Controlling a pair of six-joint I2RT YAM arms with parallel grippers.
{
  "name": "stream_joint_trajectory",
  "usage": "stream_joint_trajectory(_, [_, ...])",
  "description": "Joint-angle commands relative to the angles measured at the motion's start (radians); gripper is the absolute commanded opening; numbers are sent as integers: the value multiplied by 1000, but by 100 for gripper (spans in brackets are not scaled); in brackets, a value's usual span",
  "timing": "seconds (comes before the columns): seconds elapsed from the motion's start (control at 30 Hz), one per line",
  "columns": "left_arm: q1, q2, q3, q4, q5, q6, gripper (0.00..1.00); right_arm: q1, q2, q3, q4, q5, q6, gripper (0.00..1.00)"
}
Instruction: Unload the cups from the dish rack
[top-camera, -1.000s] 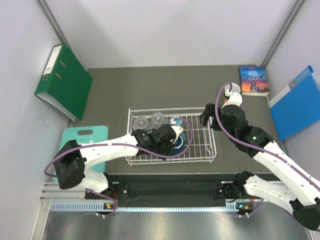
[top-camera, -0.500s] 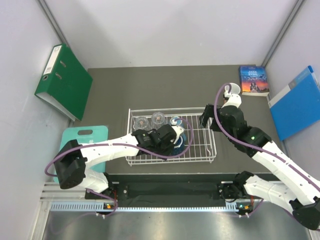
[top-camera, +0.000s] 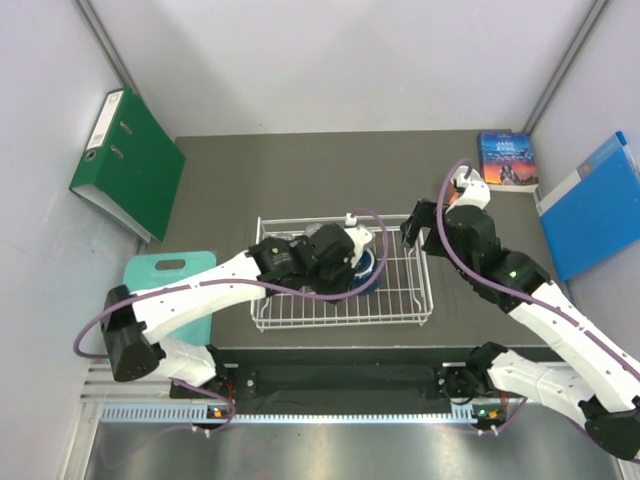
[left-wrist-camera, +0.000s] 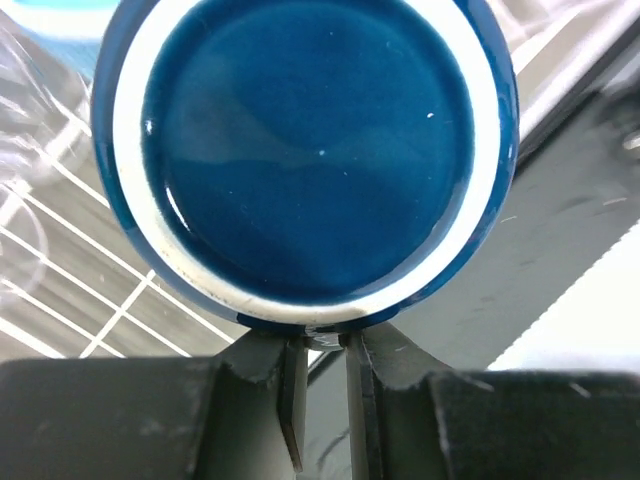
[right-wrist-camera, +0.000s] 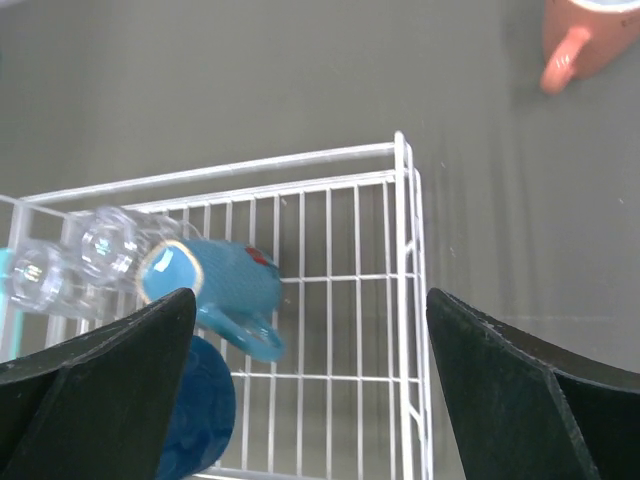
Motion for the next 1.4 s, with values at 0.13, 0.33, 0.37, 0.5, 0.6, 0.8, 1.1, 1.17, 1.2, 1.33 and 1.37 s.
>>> stream_joint_trajectory(0.13, [-2,-140,306,-22,-39,-15,0,13,21,95,80,-73,40,99])
stream_joint_trajectory(0.33, [79,-207,226,211,71,-128,0,13,-107,33,281,-106,62,86])
stream_joint_trajectory(0.37, [120,-216,208,256,126,-149,0,13,-125,36,298,-106,63,86])
stream_joint_trajectory(0.5, [290,-276,56,512,360,-301,0,10,-114,85,338,-155,48,88])
stream_joint_trajectory(0.6, [461,-260,-53,833,607,-517,0,11,-87,100,377,-247,55,91])
stream_joint_trajectory(0.8, [559,-122,-170,1456,780,-994,0,8,-64,63,509,-414,95,92])
stream_joint_trajectory(1.1, [556,5,-216,1819,841,-1224,0,-12,19,106,602,-511,91,92])
stream_joint_trajectory(1.17, [555,-2,-217,1792,846,-1210,0,-19,40,134,608,-521,80,92])
stream_joint_trajectory(1.2, [555,-5,-220,1789,846,-1206,0,-21,48,144,609,-524,77,92])
stream_joint_trajectory(1.33, [552,-12,-236,1790,857,-1203,0,-24,96,174,634,-535,66,92])
stream_joint_trajectory(1.37, [550,-15,-246,1780,855,-1202,0,-28,102,181,640,-535,65,92])
